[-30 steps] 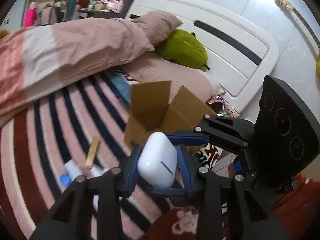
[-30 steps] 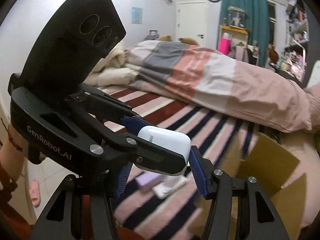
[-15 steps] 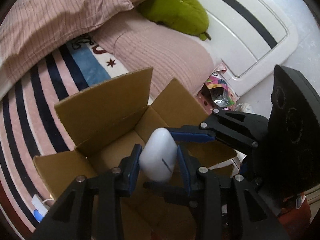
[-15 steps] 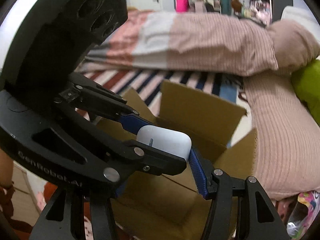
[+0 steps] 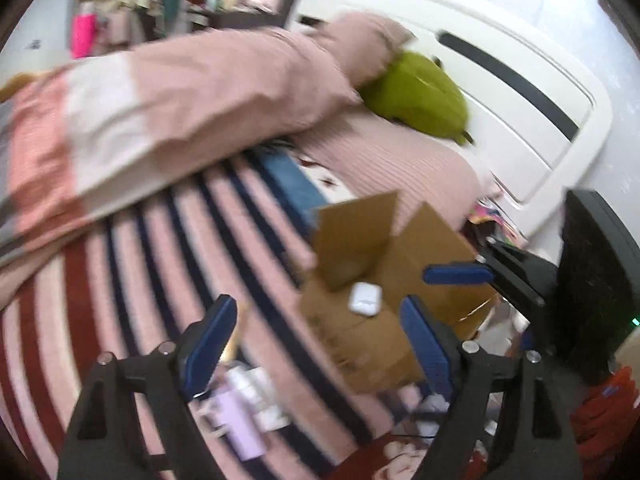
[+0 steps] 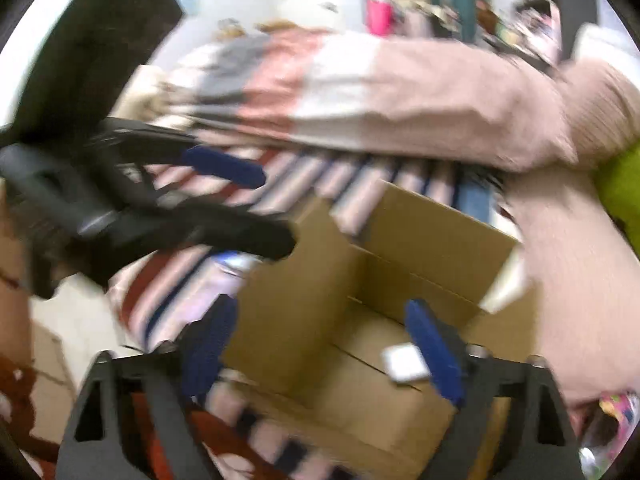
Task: Organize rigid objects
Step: 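Move the right gripper back and grasp the lilac box, then carry the lilac box into the cardboard box and release it, then return the right gripper and grasp the blue-capped lens case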
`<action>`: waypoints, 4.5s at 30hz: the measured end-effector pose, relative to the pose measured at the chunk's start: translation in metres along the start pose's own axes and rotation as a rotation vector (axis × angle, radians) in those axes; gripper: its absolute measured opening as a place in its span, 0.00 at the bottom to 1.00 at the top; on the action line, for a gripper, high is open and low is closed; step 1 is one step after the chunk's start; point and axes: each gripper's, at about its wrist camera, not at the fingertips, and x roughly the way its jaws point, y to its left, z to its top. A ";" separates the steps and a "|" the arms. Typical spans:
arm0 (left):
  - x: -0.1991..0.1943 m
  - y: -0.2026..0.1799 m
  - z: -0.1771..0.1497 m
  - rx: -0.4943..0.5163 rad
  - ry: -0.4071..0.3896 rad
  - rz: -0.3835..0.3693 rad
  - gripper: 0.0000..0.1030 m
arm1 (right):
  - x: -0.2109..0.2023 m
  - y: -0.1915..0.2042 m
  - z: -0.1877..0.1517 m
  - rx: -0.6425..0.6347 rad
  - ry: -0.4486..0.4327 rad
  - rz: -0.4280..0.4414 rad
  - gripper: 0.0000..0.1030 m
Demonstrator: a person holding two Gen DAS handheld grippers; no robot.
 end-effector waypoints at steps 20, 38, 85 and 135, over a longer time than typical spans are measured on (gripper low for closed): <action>-0.004 0.120 -0.173 -0.242 -0.024 0.195 0.81 | 0.160 0.140 -0.047 -0.099 0.166 0.197 0.84; -0.019 0.118 -0.180 -0.253 -0.058 0.188 0.81 | 0.181 0.107 -0.048 0.025 0.254 0.042 0.23; 0.088 -0.073 0.036 -0.014 0.028 -0.195 0.55 | -0.022 -0.023 -0.020 0.129 -0.051 0.049 0.20; -0.024 0.151 -0.172 -0.327 -0.083 0.218 0.81 | 0.261 0.096 0.010 -0.132 0.248 0.097 0.51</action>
